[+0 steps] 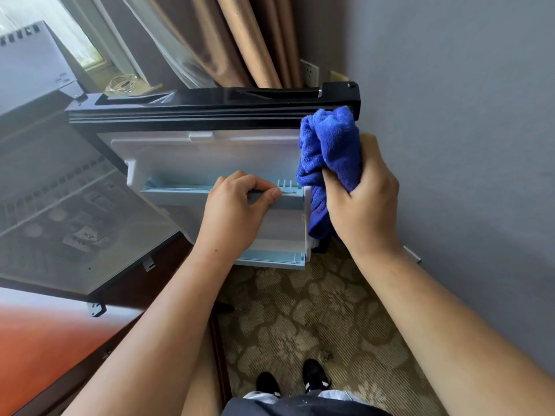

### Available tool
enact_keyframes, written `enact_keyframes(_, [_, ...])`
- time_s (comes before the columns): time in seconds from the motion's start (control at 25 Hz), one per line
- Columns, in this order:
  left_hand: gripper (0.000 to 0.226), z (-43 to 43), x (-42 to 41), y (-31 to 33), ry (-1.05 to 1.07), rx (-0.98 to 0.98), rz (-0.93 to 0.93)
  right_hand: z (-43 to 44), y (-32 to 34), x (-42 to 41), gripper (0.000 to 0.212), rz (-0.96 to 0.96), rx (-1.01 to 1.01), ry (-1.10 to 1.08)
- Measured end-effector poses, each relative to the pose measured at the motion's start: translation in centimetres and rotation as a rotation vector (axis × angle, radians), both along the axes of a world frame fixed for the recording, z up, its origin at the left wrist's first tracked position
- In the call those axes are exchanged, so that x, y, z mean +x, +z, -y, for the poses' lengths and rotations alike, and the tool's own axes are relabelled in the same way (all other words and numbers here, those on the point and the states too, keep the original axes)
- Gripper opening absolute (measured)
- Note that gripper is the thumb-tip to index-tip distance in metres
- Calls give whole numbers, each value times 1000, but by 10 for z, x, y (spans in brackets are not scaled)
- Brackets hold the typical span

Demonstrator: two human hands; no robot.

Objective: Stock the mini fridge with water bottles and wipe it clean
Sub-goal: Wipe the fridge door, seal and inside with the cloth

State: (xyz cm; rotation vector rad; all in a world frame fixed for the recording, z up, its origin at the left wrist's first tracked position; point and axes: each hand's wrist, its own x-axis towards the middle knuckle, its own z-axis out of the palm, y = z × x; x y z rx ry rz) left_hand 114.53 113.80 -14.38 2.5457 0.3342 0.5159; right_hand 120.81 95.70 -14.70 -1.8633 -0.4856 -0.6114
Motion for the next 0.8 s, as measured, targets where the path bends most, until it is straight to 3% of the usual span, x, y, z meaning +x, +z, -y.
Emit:
enact_keyframes(0.2, [11, -1, -6, -2, -2, -17, 3, 0, -37, -9, 31, -124, 52, -6])
enact_keyframes(0.44, [5, 1, -2, 1, -3, -41, -18, 9, -93, -15, 26, -394, 12, 28])
enact_keyframes(0.64, [6, 1, 1, 0, 10, -48, -26, 14, -142, -17, 21, -610, -114, 35])
enact_keyframes(0.8, [4, 1, 0, -1, 14, -67, -35, 20, -192, -22, 22, -795, -336, -9])
